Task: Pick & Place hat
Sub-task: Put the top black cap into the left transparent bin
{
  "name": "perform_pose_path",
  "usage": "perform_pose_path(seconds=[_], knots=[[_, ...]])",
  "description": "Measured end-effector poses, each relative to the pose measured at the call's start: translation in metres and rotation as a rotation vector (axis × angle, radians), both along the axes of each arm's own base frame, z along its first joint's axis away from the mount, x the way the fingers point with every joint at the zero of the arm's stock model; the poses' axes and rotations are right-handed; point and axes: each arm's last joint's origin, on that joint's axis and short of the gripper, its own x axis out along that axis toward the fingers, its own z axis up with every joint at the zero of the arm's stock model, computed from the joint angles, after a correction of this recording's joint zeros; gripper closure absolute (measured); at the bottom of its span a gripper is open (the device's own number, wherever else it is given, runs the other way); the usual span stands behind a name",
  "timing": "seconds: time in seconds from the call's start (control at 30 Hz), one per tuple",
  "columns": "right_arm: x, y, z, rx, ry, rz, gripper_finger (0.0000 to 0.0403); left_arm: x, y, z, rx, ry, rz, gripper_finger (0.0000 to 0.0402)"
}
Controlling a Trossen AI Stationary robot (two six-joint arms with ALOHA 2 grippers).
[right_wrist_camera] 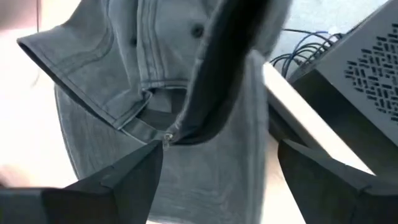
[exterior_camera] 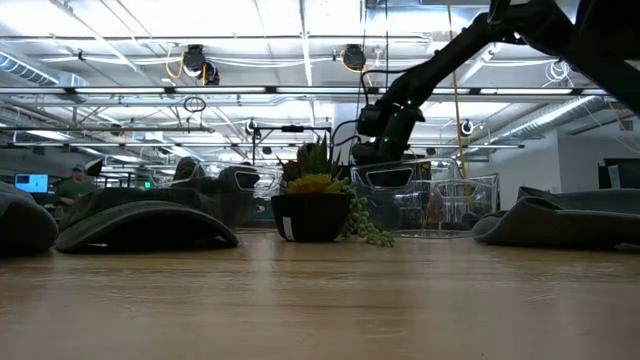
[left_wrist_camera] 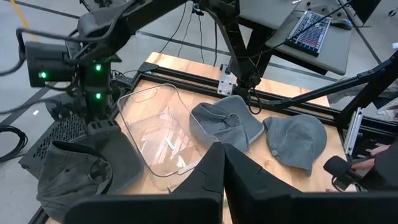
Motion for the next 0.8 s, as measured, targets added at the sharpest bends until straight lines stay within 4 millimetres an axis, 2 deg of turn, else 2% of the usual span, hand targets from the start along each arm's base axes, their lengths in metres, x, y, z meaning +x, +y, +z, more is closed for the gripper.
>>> perform_pose_path(seconds=[0.13, 0.23, 0.47, 0.6, 0.8], knots=[[0.001, 0.0, -0.002, -0.007, 0.0, 0.016, 0.0106, 0.0, 0.0, 0.0, 0.0, 0.0, 0.0, 0.04], [0.0, -0.002, -0.001, -0.021, -0.004, 0.031, 0.0141, 0.0, 0.0, 0.0, 0.0, 0.0, 0.0, 0.04], [0.001, -0.002, -0.001, -0.031, -0.007, 0.04, 0.0292, 0.0, 0.0, 0.0, 0.0, 0.0, 0.0, 0.04], [0.0, -0.001, -0.008, -0.046, 0.0, 0.051, 0.0382, 0.0, 0.0, 0.0, 0.0, 0.0, 0.0, 0.04], [-0.006, 0.002, -0.02, -0.048, 0.069, 0.028, 0.0398, 0.0, 0.0, 0.0, 0.0, 0.0, 0.0, 0.04]])
